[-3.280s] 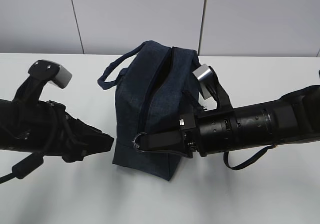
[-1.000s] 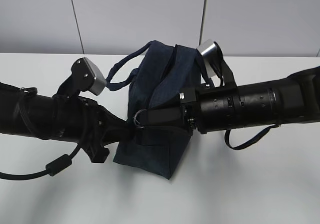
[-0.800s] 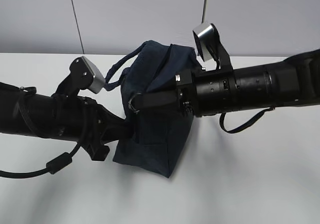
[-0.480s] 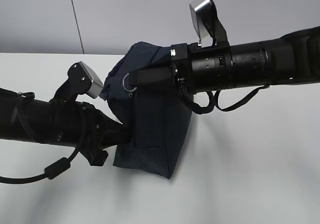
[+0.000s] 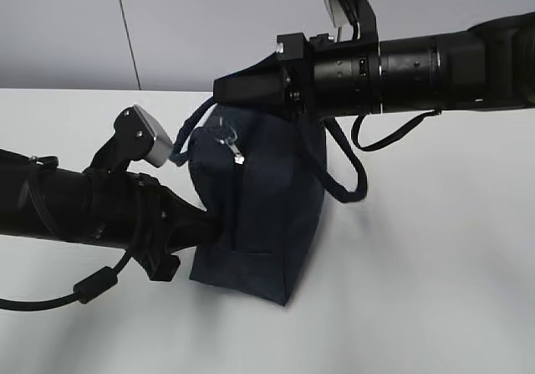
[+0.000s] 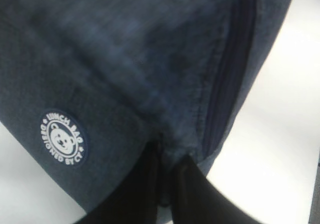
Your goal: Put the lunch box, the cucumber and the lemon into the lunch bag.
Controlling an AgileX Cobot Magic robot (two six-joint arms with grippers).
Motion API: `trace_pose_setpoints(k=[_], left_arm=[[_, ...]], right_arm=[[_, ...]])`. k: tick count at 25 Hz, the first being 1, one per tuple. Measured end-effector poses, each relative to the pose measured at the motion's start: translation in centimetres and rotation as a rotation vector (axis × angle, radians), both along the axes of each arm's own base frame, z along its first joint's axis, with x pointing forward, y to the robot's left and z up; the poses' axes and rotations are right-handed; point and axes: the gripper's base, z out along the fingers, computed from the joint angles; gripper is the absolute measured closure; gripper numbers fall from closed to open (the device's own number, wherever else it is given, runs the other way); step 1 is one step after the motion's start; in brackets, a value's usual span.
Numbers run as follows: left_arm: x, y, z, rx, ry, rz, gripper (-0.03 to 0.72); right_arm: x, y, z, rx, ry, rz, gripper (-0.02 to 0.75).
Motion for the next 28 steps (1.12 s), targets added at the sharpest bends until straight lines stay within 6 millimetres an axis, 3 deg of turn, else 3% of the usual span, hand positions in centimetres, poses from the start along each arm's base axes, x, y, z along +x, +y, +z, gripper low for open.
trace_pose_setpoints(k=[10,21,24,28], left_arm=[[-0.1,0.0,-0.1,-0.001,0.007,-0.001,0.688],[-0.4,-0.3,0.3,-0.051,0.014,-0.037,0.688],[-0.4,-0.3,0.3,-0.05,0.015,-0.038,0.688],[-0.4,-0.3,0.3,-0.048,0.015,-0.035,0.688]], right_arm=[[1.5,-2.5,0.7,0.019,-0.005,-0.101,0.738],[-1.1,-2.6,-0.4,-0.147,0.021,0.18,0.738],[-2.2,-3.0,0.7,-0.232,0.001,0.196,0.738],[-4.1,-4.2,3.8,-0.377,-0.061,0.14,0.738]])
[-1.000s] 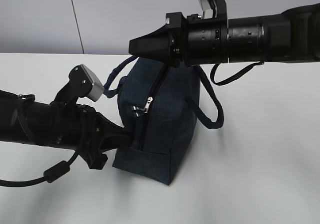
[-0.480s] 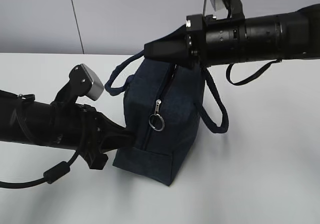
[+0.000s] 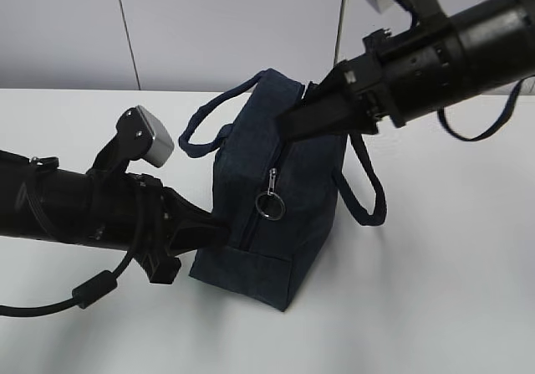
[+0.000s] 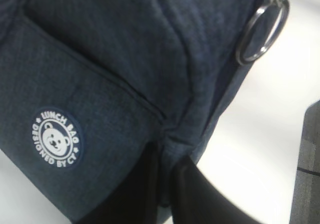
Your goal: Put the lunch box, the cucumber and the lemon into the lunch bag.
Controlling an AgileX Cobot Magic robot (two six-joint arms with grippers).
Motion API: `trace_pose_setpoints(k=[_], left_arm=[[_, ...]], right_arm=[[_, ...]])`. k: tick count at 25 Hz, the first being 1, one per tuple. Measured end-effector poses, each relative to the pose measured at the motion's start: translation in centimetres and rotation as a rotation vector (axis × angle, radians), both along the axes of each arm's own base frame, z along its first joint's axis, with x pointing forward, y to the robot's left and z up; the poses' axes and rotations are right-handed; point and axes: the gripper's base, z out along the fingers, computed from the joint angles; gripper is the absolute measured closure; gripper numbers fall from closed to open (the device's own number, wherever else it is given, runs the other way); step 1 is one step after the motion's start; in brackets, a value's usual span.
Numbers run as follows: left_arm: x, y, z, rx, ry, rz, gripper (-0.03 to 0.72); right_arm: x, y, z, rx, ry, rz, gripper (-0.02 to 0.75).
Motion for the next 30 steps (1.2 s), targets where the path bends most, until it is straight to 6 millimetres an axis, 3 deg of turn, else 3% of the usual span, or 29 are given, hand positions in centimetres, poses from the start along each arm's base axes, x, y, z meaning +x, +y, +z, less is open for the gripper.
trace_pose_setpoints(k=[4,7,19,27,30], left_arm=[[0.0,0.0,0.0,0.006,-0.001,0.003,0.688],[0.0,0.0,0.0,0.005,0.004,0.007,0.688],[0.1,0.1,-0.1,0.006,0.014,0.018,0.688],[0.1,0.1,-0.1,0.006,0.016,0.02,0.688],[0.1,0.1,-0.1,0.006,0.016,0.02,0.688]], right_arm=[[-1.9,-1.2,2.5,-0.097,-0.061,-0.066,0.738],[-2.6,-1.5,2.8,-0.119,-0.052,-0.087,0.738],[-5.8,3.1,-2.5,-0.198,-0.127,-0.197,0.738],[-6.2,3.9,-2.7,-0.181,-0.123,-0.221,0.735],[-6.5,4.0,-2.8,-0.181,-0.099,-0.187,0.673]])
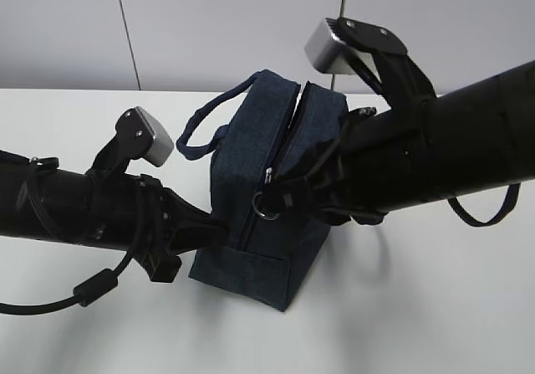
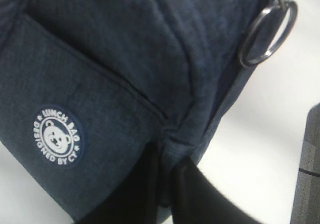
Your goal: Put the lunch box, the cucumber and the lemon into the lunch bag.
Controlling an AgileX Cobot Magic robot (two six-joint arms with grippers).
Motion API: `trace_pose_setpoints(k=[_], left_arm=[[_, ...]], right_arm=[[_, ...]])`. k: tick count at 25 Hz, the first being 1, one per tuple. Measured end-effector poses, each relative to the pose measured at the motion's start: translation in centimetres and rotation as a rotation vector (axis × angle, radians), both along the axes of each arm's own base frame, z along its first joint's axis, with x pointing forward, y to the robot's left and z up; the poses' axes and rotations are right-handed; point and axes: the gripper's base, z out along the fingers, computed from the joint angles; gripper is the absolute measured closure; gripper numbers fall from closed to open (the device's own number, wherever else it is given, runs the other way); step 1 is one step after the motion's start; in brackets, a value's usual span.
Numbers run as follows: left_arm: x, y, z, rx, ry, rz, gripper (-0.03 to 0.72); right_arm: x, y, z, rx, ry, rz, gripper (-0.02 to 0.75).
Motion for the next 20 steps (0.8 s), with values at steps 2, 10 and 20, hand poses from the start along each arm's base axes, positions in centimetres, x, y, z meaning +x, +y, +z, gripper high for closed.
trace_pose_setpoints(k=[2,10,20], left_arm=[[0.0,0.0,0.0,0.0,0.0,0.0,0.688],[0.0,0.0,0.0,0.0,0.0,0.0,0.688],[0.0,0.0,0.0,0.0,0.0,0.0,0.688]], right_arm=[[-0.1,0.0,0.0,0.003,0.015,0.01,0.598],[0.4,0.1,-0.5,-0.002,0.016,-0.026,0.38],[1.9,0.6,-3.1,-0.052,0.055,-0.071,0.375]])
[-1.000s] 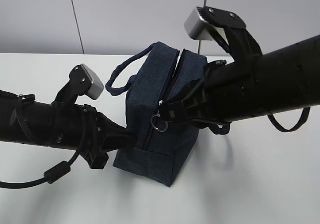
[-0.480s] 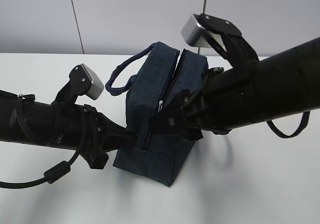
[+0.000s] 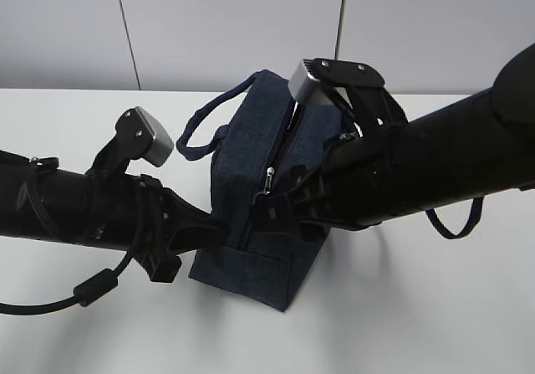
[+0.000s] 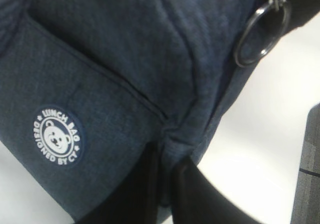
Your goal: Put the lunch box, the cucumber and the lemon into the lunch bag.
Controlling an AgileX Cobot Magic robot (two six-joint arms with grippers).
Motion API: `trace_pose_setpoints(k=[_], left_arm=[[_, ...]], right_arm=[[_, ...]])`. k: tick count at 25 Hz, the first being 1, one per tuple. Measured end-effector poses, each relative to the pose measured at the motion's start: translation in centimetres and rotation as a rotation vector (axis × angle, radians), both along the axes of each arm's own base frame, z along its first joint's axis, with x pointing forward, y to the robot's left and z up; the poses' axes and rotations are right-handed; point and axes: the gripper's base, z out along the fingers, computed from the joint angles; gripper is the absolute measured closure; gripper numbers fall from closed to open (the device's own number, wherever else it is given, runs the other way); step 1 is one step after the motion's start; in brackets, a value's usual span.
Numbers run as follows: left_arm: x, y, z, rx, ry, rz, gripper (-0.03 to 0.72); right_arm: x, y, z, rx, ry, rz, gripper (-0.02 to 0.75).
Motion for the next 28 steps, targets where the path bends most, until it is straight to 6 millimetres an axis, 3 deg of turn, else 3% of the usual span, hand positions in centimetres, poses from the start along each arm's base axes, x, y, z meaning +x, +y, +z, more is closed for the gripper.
trace_pose_setpoints(k=[11,20,28], left_arm=[[0.0,0.0,0.0,0.001,0.0,0.001,0.688],[0.0,0.0,0.0,0.001,0.0,0.001,0.688],[0.0,0.0,0.0,0.001,0.0,0.001,0.688]], right_arm=[[0.8,0.2,-1.8,-0.03,0.03,-0.028,0.378],[1.4,0.1,-1.8,-0.026,-0.002,-0.082,0.529],[1.6,0.3,-1.5,0.013,-0.015,-0.103,0.542]])
